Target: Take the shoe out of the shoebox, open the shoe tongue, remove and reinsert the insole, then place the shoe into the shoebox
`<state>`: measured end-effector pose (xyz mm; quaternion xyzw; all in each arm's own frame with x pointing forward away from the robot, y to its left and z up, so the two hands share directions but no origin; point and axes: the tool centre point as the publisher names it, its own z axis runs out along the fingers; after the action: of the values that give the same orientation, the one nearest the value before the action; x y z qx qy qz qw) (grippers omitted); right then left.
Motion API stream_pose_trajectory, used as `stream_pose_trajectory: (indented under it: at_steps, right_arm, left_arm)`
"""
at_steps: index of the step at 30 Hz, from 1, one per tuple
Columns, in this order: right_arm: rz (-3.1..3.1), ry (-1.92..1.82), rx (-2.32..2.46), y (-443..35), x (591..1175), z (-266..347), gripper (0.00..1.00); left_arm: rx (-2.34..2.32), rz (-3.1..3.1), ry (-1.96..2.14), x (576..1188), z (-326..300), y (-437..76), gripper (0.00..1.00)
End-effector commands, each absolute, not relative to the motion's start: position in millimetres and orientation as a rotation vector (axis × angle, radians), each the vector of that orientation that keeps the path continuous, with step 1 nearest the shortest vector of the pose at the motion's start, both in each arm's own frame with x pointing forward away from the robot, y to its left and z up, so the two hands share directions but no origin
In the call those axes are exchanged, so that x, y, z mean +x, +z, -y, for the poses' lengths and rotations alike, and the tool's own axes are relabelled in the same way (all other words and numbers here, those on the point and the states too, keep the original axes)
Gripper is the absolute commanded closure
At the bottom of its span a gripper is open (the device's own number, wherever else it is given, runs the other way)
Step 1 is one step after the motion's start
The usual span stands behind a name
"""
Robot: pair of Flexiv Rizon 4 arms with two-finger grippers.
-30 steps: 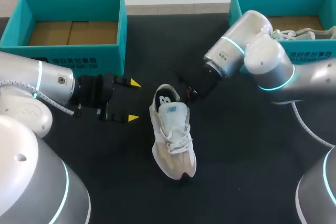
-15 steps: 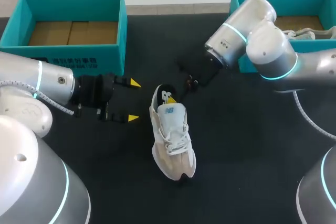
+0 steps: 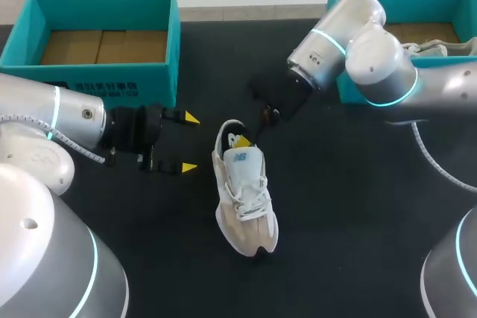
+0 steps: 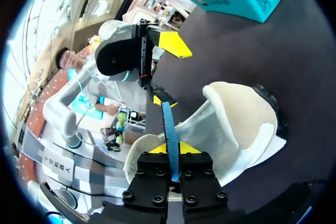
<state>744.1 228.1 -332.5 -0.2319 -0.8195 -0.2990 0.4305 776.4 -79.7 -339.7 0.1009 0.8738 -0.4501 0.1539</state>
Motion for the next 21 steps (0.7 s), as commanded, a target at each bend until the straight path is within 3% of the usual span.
stream_pose_trajectory:
  at_steps: [1,10,12,21]
  right_arm:
    - [2.007,-0.732,-0.572,-348.5,732.3,-236.4,1.00]
    - [2.024,-0.734,-0.583,-346.3,733.1,-236.2,0.98]
    - [2.037,-0.737,-0.581,-343.3,736.2,-235.8,0.71]
    - [2.085,-0.739,-0.578,-331.8,742.9,-234.6,0.64]
  left_arm:
    - [0.290,-2.508,-1.286,776.0,80.2,-339.7,0.00]
    - [0.290,-2.508,-1.286,776.0,80.2,-339.7,0.00]
    - [0.290,-2.508,-1.286,776.0,80.2,-339.7,0.00]
    - [0.290,-2.508,-1.286,776.0,80.2,-339.7,0.00]
